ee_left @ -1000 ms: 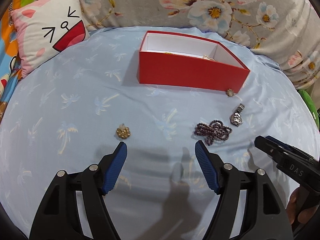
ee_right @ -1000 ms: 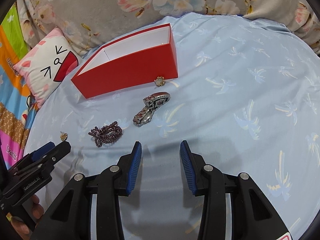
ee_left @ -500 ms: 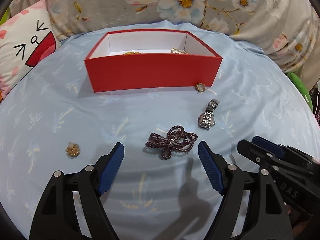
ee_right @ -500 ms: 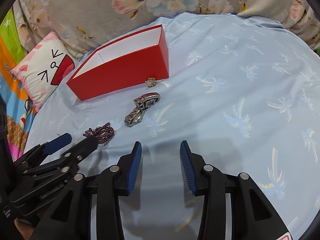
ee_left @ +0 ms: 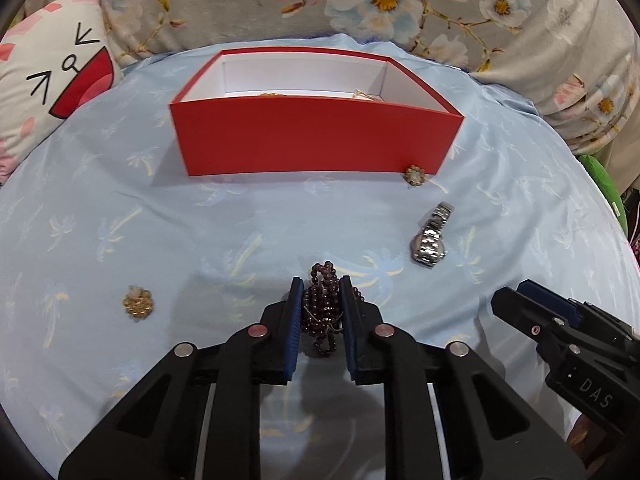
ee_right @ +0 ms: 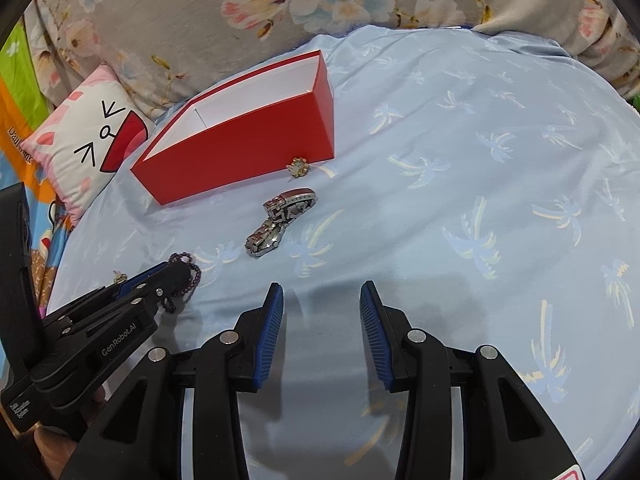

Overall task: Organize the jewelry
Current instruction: 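Close the right tool on the silver wristwatch band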

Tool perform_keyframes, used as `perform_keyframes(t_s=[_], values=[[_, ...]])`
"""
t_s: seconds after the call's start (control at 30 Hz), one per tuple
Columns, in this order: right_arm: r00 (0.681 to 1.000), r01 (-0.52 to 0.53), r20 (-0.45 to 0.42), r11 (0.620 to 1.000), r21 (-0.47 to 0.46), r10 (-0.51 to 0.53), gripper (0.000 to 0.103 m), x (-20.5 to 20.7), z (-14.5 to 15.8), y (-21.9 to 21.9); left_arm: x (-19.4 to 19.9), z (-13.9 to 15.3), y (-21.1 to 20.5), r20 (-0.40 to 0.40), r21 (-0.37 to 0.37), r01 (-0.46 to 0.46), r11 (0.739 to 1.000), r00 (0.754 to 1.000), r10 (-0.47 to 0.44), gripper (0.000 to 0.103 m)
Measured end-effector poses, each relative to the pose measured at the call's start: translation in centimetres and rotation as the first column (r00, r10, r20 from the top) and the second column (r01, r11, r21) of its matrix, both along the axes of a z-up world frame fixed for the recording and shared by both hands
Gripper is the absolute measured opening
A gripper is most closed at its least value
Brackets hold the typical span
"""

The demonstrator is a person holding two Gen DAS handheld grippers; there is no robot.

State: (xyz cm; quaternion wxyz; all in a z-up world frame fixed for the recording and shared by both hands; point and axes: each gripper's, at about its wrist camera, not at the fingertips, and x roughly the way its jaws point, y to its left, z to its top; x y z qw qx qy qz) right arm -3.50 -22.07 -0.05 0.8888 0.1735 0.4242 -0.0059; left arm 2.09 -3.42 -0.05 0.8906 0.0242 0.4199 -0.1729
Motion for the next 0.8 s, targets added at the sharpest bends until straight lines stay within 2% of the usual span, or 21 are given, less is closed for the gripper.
perform_keyframes(t_s=[0.2,0.33,0.8], values=[[1.000,-0.027,-0.002,1.000,-0.012,0.027,0.040,1.3,-0.1,1.1,-0.4,0.0,1.6,0.034,0.047,-0.057,0.997,0.998,0.056,0.017],[0.999,-0.047,0.000,0.999,-0.022,0.047,0.040,2.4,-0.2,2.1,0.0,-0.2,2.3,0.035,0.047,-0.087,0.995,0.996,0.085,0.017],[0.999,-0.040,0.017,0.998,-0.054,0.041,0.040,5.7,-0.4,3.4,0.2,-0.4,2.3,0.030,0.047,-0.090,0.995,0.996,0.089,0.018]])
